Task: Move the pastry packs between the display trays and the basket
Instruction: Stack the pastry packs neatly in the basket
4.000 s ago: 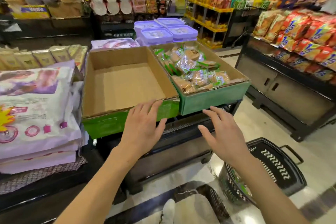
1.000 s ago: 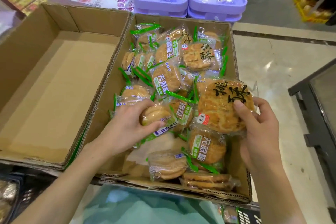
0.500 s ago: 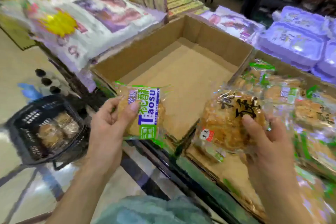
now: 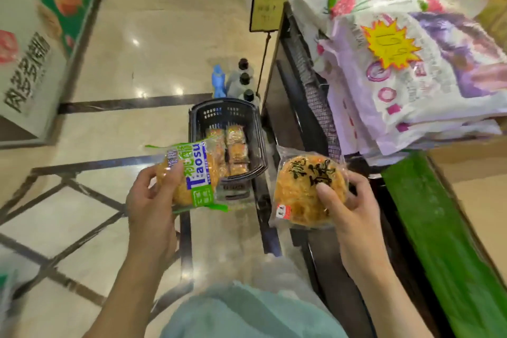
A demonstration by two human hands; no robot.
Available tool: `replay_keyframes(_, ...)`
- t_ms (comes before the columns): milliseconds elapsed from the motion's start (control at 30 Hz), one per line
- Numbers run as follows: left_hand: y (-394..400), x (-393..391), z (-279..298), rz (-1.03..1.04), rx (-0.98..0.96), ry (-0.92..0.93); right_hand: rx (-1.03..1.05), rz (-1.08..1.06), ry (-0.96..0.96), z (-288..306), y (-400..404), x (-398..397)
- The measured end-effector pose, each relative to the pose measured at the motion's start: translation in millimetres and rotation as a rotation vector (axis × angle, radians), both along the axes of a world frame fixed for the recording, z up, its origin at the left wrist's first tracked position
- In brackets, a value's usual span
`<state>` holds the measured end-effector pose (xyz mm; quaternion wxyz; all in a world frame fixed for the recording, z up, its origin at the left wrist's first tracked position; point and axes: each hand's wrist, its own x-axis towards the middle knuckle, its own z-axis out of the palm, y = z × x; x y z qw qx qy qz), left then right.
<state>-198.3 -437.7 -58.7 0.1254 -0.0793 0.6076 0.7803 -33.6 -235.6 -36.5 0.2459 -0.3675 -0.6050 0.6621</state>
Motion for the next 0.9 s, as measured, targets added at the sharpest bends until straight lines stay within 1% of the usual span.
replay_keyframes(100, -9, -30, -28, 0.147, 0.001, -0.064, -0.031, 0.137, -0.068, -28, 6, -58)
replay_keyframes(200, 1, -61, -54, 0.241, -0.030, -0.159, -0.146, 0.213, -0.113, -62, 22, -122)
replay_keyframes(300, 26, -107, -84, 0.286, -0.104, -0.205, -0.146, 0.255, -0.212, -113, 51, -194)
replay_keyframes(400, 59, -169, -121, 0.318, -0.171, -0.233, -0.206, 0.273, -0.330, -174, 77, -264)
replay_keyframes(500, 90, -237, -176, 0.317, -0.244, -0.263, -0.254, 0.283, -0.433, -248, 99, -325)
replay_keyframes(600, 121, -291, -242, 0.282, -0.311, -0.282, -0.265, 0.314, -0.536, -338, 113, -377)
replay_keyframes(667, 139, -317, -293, 0.196, -0.371, -0.288, -0.292, 0.328, -0.607, -401, 117, -405)
replay_keyframes(800, 155, -350, -400, 0.074, -0.462, -0.341, -0.393, 0.323, -0.751, -529, 111, -441)
replay_keyframes(900, 146, -374, -474, 0.085, -0.489, -0.358, -0.473, 0.357, -0.824, -623, 96, -449)
